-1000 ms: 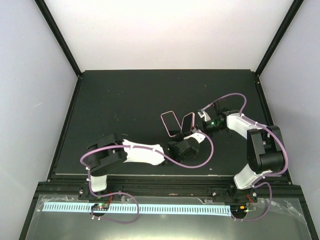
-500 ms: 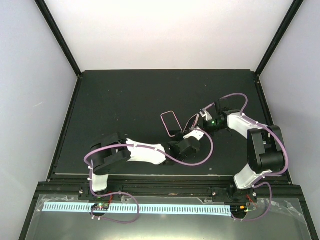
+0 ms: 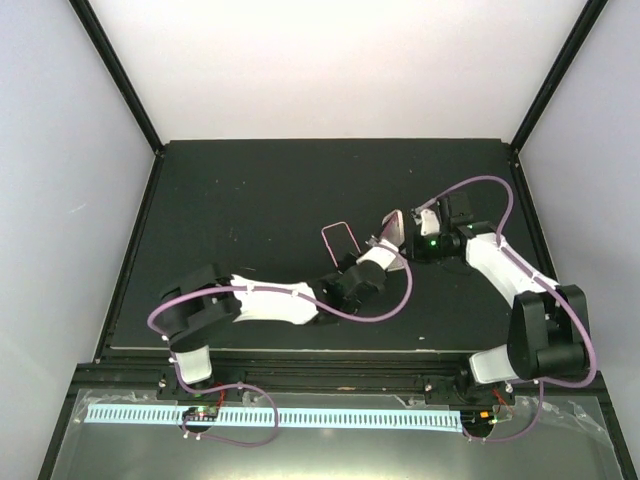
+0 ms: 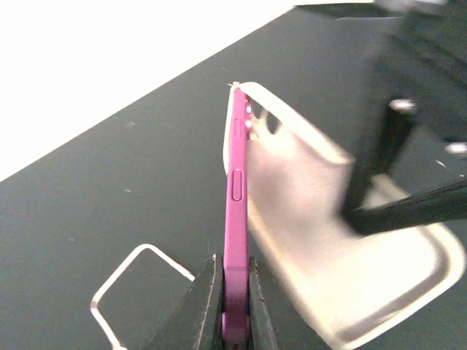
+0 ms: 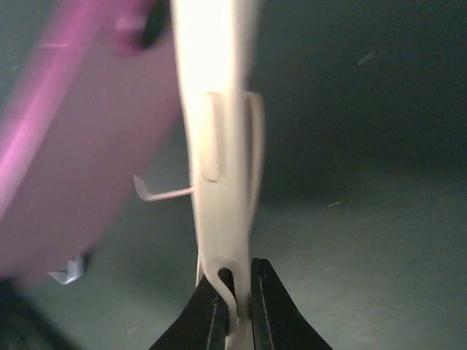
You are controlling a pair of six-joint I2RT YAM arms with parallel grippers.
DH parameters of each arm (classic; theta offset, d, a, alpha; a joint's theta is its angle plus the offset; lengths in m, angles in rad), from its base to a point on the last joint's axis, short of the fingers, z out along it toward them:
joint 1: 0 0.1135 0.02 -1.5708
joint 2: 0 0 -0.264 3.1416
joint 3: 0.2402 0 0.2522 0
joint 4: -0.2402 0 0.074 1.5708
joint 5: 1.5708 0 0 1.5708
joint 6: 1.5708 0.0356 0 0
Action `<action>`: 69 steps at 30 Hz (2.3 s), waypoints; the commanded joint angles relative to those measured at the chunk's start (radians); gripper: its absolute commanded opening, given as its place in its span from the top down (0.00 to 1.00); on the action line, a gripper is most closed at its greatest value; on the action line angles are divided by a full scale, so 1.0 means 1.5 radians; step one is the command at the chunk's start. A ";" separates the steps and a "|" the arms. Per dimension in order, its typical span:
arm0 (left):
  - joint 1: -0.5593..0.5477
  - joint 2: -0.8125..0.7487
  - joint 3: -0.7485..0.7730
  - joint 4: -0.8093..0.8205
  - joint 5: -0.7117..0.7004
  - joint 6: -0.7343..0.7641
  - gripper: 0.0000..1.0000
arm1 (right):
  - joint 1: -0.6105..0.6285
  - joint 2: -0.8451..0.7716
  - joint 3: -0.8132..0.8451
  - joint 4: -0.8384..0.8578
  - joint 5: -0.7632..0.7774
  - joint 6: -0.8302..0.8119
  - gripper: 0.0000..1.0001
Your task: Take the phone out of the phone case
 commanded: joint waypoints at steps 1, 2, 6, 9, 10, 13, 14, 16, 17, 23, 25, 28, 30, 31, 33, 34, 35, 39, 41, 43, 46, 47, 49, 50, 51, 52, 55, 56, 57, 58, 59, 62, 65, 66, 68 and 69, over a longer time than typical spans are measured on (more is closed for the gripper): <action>0.059 -0.078 0.003 0.058 -0.041 0.018 0.98 | -0.021 -0.046 -0.017 0.007 0.195 -0.068 0.99; 0.070 -0.080 0.010 0.058 -0.026 0.014 0.98 | -0.021 -0.051 -0.020 0.009 0.214 -0.070 0.99; 0.091 -0.086 0.015 0.062 0.015 0.009 0.98 | -0.022 -0.057 -0.013 -0.005 0.268 -0.086 0.99; 0.092 -0.092 -0.021 0.112 0.017 0.011 0.98 | -0.044 -0.061 -0.003 -0.004 0.296 -0.125 0.99; 0.092 -0.092 -0.030 0.125 0.022 0.008 0.98 | -0.056 -0.059 0.001 -0.001 0.292 -0.152 0.99; 0.093 -0.079 -0.043 0.152 0.045 0.016 0.98 | -0.100 -0.024 0.050 -0.021 0.250 -0.281 0.99; 0.092 -0.072 -0.040 0.150 0.045 0.018 0.99 | -0.121 -0.004 0.075 -0.038 0.246 -0.319 0.99; 0.092 -0.065 -0.035 0.150 0.044 0.022 0.98 | -0.171 0.044 0.138 -0.082 0.230 -0.378 0.99; 0.091 -0.066 -0.035 0.152 0.044 0.024 0.98 | -0.197 0.071 0.170 -0.110 0.219 -0.406 0.99; 0.091 -0.060 -0.042 0.166 0.040 0.029 0.98 | -0.305 0.233 0.371 -0.282 0.182 -0.531 0.99; 0.090 -0.065 -0.045 0.164 0.042 0.022 0.98 | -0.327 0.281 0.426 -0.338 0.154 -0.557 0.99; 0.089 -0.070 -0.055 0.168 0.044 0.019 0.98 | -0.357 0.332 0.484 -0.386 0.105 -0.569 0.99; 0.089 -0.068 -0.053 0.169 0.044 0.022 0.99 | -0.370 0.361 0.510 -0.406 0.091 -0.569 0.99; 0.089 -0.066 -0.053 0.168 0.044 0.023 0.98 | -0.375 0.376 0.521 -0.411 0.088 -0.567 0.99; 0.089 -0.062 -0.049 0.167 0.047 0.025 0.98 | -0.385 0.406 0.536 -0.414 0.085 -0.558 0.99; 0.087 -0.060 -0.048 0.167 0.047 0.026 0.99 | -0.393 0.419 0.542 -0.414 0.081 -0.553 0.99; 0.086 -0.059 -0.047 0.167 0.048 0.027 0.99 | -0.399 0.430 0.551 -0.414 0.077 -0.548 0.99; 0.082 -0.054 -0.043 0.167 0.048 0.033 0.98 | -0.414 0.475 0.578 -0.423 0.057 -0.540 0.99; 0.080 -0.053 -0.042 0.167 0.049 0.035 0.98 | -0.417 0.491 0.585 -0.416 0.060 -0.536 0.99; 0.078 -0.050 -0.041 0.168 0.049 0.037 0.99 | -0.420 0.501 0.580 -0.394 0.066 -0.523 0.94; 0.076 -0.044 -0.035 0.163 0.049 0.041 0.98 | -0.423 0.496 0.553 -0.347 0.103 -0.473 0.63; 0.075 -0.043 -0.035 0.162 0.049 0.041 0.98 | -0.426 0.488 0.543 -0.325 0.112 -0.463 0.57; 0.073 -0.038 -0.030 0.162 0.053 0.045 0.98 | -0.433 0.459 0.520 -0.294 0.124 -0.450 0.47; 0.072 -0.035 -0.027 0.161 0.051 0.050 0.98 | -0.434 0.440 0.505 -0.277 0.139 -0.448 0.43; 0.072 -0.033 -0.025 0.159 0.049 0.052 0.98 | -0.435 0.414 0.484 -0.255 0.154 -0.448 0.42; 0.072 -0.031 -0.023 0.157 0.049 0.053 0.98 | -0.435 0.375 0.460 -0.238 0.166 -0.450 0.42; 0.069 -0.024 -0.017 0.152 0.050 0.056 0.98 | -0.434 0.273 0.366 -0.201 0.169 -0.467 0.42; 0.068 -0.021 -0.014 0.150 0.047 0.060 0.99 | -0.433 0.236 0.331 -0.199 0.157 -0.477 0.42; 0.065 -0.017 -0.010 0.147 0.040 0.066 0.98 | -0.432 0.197 0.302 -0.201 0.139 -0.490 0.42; 0.062 -0.012 -0.004 0.144 0.029 0.071 0.98 | -0.429 0.158 0.270 -0.208 0.124 -0.503 0.42; 0.060 -0.005 0.003 0.136 0.023 0.076 0.98 | -0.426 0.120 0.241 -0.214 0.110 -0.512 0.43; 0.052 0.028 0.050 0.071 0.012 0.086 0.99 | -0.401 0.001 0.158 -0.233 0.055 -0.512 0.43; 0.029 0.062 0.120 -0.033 -0.057 0.092 0.98 | -0.342 -0.111 0.127 -0.256 0.030 -0.491 0.44; 0.023 0.076 0.143 -0.061 -0.082 0.098 0.98 | -0.328 -0.147 0.119 -0.255 0.018 -0.476 0.44; 0.012 0.106 0.183 -0.105 -0.137 0.112 0.98 | -0.318 -0.220 0.100 -0.232 -0.004 -0.443 0.44; 0.009 0.123 0.200 -0.121 -0.155 0.120 0.98 | -0.317 -0.252 0.083 -0.213 -0.008 -0.424 0.43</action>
